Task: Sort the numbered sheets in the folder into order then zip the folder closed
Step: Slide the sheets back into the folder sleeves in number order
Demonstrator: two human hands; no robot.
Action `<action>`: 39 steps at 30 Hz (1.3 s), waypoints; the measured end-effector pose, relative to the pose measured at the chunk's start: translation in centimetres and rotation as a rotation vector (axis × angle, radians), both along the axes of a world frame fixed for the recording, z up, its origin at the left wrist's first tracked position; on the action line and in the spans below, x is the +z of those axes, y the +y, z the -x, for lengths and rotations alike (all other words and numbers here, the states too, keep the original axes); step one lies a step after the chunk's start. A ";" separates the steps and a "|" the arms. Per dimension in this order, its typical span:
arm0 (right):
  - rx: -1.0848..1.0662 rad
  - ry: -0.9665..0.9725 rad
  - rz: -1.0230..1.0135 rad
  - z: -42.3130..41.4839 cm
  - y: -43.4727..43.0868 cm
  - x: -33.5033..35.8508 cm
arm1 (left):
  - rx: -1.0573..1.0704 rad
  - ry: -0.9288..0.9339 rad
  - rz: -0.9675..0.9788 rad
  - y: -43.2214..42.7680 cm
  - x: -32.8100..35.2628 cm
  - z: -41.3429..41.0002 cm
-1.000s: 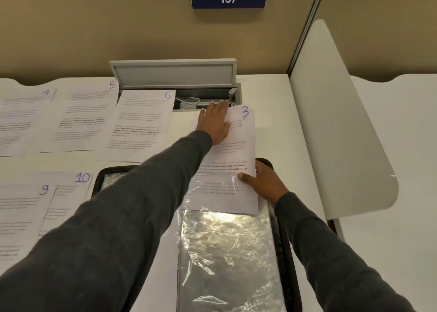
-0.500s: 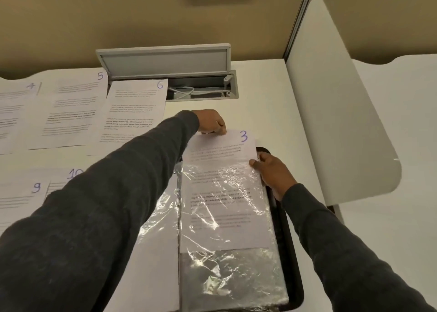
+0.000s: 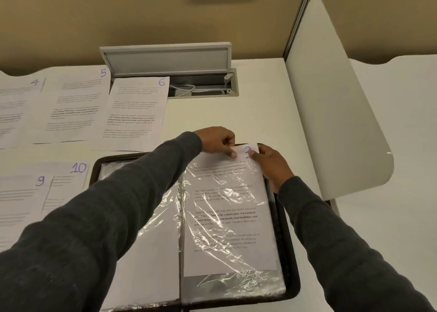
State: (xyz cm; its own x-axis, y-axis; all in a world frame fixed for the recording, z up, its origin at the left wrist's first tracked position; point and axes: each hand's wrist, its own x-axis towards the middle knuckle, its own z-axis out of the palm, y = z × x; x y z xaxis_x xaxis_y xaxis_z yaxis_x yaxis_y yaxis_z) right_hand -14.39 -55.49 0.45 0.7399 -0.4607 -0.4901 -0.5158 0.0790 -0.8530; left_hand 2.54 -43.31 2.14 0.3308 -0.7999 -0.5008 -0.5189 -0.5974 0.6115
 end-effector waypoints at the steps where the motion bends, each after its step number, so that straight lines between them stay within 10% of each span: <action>1: -0.007 0.004 -0.007 0.0 0.1 0.1 | 0.013 -0.008 0.020 0.2 -0.2 0.4; 15: 0.159 0.158 -0.319 5.2 0.7 0.5 | 0.292 -0.076 0.193 2.4 -0.1 3.3; 21: 0.233 0.138 -0.375 6.0 1.6 1.2 | 0.488 -0.392 0.359 4.9 0.6 5.2; 32: 0.547 -0.162 -0.460 0.7 13.5 7.8 | 1.030 0.288 0.430 18.5 8.0 4.9; 39: 0.591 -0.162 -0.212 -2.1 23.6 5.2 | 1.046 0.125 0.208 28.5 3.1 1.6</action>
State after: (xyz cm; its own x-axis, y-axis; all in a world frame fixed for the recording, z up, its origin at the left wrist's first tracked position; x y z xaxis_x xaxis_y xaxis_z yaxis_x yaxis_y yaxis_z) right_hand -12.32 -31.89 5.68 0.9113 0.1414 -0.3867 -0.3901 -0.0038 -0.9208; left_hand 0.91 -14.82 5.24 0.8569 -0.2227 -0.4649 0.2630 -0.5868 0.7658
